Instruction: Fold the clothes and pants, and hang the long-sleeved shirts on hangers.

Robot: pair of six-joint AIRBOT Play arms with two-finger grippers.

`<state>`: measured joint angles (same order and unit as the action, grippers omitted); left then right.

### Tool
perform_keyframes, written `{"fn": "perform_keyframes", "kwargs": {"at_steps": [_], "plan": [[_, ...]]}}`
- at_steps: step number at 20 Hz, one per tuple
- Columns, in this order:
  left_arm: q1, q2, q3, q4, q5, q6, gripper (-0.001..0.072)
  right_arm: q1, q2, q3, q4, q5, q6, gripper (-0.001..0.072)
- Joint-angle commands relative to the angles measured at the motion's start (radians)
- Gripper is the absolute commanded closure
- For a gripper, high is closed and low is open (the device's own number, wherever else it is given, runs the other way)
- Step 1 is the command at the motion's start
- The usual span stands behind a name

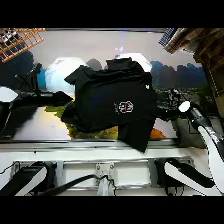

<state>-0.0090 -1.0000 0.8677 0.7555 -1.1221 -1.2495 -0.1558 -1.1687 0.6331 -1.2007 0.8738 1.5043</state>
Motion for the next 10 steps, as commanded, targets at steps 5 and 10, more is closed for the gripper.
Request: {"fn": "perform_keyframes", "kwargs": {"at_steps": [5,10], "plan": [[-0.005,0.003,-0.005,0.03,-0.018,0.0,0.0552,0.001,-0.053,-0.005,0.078,-0.046,-0.036,0.0353],[-0.006,0.003,-0.008,0.199,-0.023,-0.082,0.0552,0.001,-0.054,-0.006,0.072,-0.031,-0.101,0.0413]]}}
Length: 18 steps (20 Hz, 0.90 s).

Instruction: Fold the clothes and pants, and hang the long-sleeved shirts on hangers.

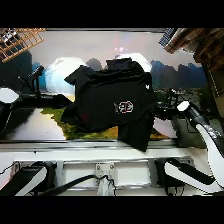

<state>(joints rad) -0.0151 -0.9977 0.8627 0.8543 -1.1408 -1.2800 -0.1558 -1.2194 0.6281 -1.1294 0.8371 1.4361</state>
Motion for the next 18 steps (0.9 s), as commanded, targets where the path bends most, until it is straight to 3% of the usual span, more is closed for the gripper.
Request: {"fn": "perform_keyframes", "kwargs": {"at_steps": [1,3,5,8,9,10,18], "plan": [[0.001,0.001,-0.012,0.148,0.003,-0.095,0.0552,0.001,-0.003,-0.001,0.008,0.003,-0.047,0.0426],[0.002,0.001,-0.055,0.25,0.039,-0.188,0.0552,0.001,-0.003,-0.001,0.01,0.002,-0.079,0.0507],[0.011,0.001,-0.115,0.275,0.068,-0.229,0.0553,0.001,-0.003,-0.001,0.011,0.0,-0.095,0.0689],[0.024,0.001,-0.194,0.275,0.068,-0.266,0.0551,0.001,-0.002,0.0,0.031,-0.016,-0.095,0.0691],[0.033,0.001,-0.211,0.275,0.064,-0.266,0.0474,0.001,-0.002,0.0,0.041,-0.022,-0.095,0.0691],[0.046,0.001,-0.223,0.275,0.063,-0.27,0.0342,0.001,-0.002,0.0,0.051,-0.029,-0.096,0.0691],[0.092,-0.024,-0.233,0.304,0.108,-0.277,0.034,0.001,-0.002,0.0,0.06,-0.045,-0.103,0.0692]]}}
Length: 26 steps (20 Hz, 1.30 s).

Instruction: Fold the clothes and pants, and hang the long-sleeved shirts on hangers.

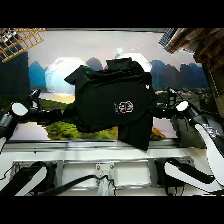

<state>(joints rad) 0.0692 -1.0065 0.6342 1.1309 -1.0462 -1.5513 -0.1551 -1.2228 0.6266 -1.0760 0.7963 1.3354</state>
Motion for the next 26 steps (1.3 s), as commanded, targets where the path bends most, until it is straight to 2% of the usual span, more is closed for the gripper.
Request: {"fn": "perform_keyframes", "kwargs": {"at_steps": [1,3,6,13,15,17,18,20,21,22,23,26], "plan": [[0.008,-0.029,-0.005,0.069,0.011,-0.006,0.034,0.0,0.001,0.001,0.006,-0.003,-0.003,0.0692],[0.008,-0.056,-0.005,0.126,0.002,-0.006,0.034,0.0,0.002,0.001,0.006,-0.002,-0.003,0.0692],[0.007,-0.096,-0.005,0.114,0.016,-0.005,0.0342,0.0,0.001,0.001,0.006,-0.004,-0.003,0.0692],[0.005,-0.196,-0.005,-0.009,0.084,0.0,0.036,0.0,0.001,0.001,0.006,-0.004,-0.002,0.0692],[0.005,-0.212,-0.004,-0.079,0.112,0.039,0.036,0.0,0.001,0.001,0.006,-0.004,-0.002,0.0692],[0.002,-0.221,-0.004,-0.116,0.154,0.04,0.0363,0.0,0.001,0.001,0.008,-0.004,-0.002,0.0692],[-0.002,-0.224,-0.004,-0.122,0.177,0.04,0.0386,0.0,0.002,0.001,0.008,-0.004,-0.002,0.0692],[-0.015,-0.225,-0.004,-0.132,0.21,0.041,0.0499,0.0,0.002,0.001,0.011,-0.004,-0.002,0.0692],[-0.023,-0.225,-0.004,-0.138,0.22,0.041,0.0528,0.0,0.002,0.001,0.017,-0.005,-0.002,0.0692],[-0.027,-0.225,-0.003,-0.148,0.22,0.054,0.0651,0.0,0.002,0.001,0.028,-0.004,-0.002,0.0692],[-0.03,-0.224,-0.003,-0.171,0.217,0.085,0.0702,0.0,0.002,0.001,0.037,-0.004,-0.002,0.0692],[-0.025,-0.187,0.005,-0.201,0.207,0.13,0.0705,0.0,0.047,0.001,0.05,-0.008,-0.002,0.0692]]}}
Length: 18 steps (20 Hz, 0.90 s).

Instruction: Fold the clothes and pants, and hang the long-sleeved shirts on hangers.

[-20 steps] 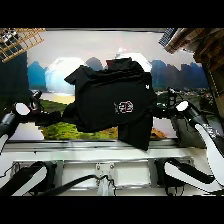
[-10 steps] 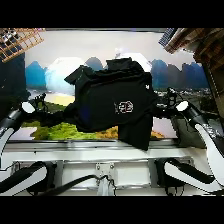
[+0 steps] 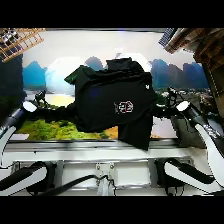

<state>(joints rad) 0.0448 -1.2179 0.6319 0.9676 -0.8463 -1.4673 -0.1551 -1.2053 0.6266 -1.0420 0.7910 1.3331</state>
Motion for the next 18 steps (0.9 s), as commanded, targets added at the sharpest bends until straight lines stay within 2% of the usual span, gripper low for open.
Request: {"fn": "perform_keyframes", "kwargs": {"at_steps": [1,5,8,12,18], "plan": [[0.007,0.05,0.02,-0.038,0.0,0.048,0.0705,0.0,0.059,0.002,0.016,-0.008,0.0,0.0692],[0.04,0.226,0.192,-0.079,-0.016,0.09,0.0707,0.0,0.185,0.05,0.018,0.003,0.001,0.0692],[0.043,0.352,0.408,-0.072,0.071,0.096,0.0708,0.0,0.283,0.151,0.019,0.012,0.018,0.0692],[0.047,0.446,0.636,-0.023,0.238,0.096,0.071,0.0,0.352,0.384,0.018,0.032,0.043,0.0692],[0.047,0.509,0.8,0.023,0.319,0.096,0.071,0.0,0.366,0.787,0.015,0.147,0.062,0.0692]]}}
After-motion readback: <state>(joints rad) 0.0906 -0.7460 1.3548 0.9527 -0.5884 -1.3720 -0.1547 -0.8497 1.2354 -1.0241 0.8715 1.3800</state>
